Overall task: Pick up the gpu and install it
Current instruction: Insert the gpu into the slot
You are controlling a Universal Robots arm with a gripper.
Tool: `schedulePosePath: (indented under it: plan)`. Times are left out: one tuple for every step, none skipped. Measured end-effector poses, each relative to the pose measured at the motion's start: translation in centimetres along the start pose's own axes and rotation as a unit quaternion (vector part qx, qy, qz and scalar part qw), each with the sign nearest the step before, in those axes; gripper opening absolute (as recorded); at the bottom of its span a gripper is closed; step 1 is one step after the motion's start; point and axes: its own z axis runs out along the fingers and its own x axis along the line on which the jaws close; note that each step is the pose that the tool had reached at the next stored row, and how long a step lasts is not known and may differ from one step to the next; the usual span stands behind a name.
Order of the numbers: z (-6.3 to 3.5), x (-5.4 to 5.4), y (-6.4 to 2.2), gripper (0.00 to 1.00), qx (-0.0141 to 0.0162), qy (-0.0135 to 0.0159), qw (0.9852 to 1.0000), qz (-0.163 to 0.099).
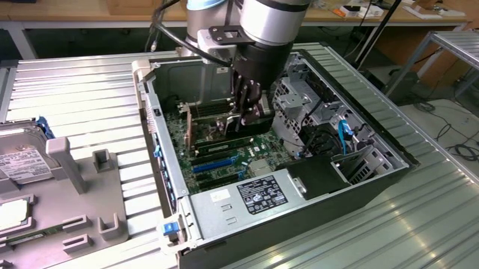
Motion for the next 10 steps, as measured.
schedulePosePath:
  plan:
    - [0.46, 0.0, 0.11, 0.27, 0.0, 0.0001, 1.0, 0.001]
    - [0.79, 0.0, 0.22, 0.27, 0.0, 0.0, 1.0, 0.002]
    - [1.11, 0.0, 0.33, 0.27, 0.0001, 0.0, 1.0, 0.003]
    - [1.36, 0.0, 0.41, 0.27, 0.0001, 0.0, 1.0, 0.004]
    - [1.71, 0.1, 0.48, 0.27, 0.0001, -0.0001, 1.0, 0.005]
    - [1.87, 0.1, 0.48, 0.27, 0.0001, -0.0001, 1.0, 0.005]
    - [2.19, 0.1, 0.48, 0.27, 0.0001, -0.0001, 1.0, 0.006]
    - [2.44, 0.1, 0.48, 0.27, 0.0001, -0.0001, 1.0, 0.006]
    - [2.66, 0.1, 0.48, 0.27, 0.0001, -0.0001, 1.0, 0.006]
    - [2.86, 0.1, 0.49, 0.27, 0.0001, -0.0001, 1.0, 0.007]
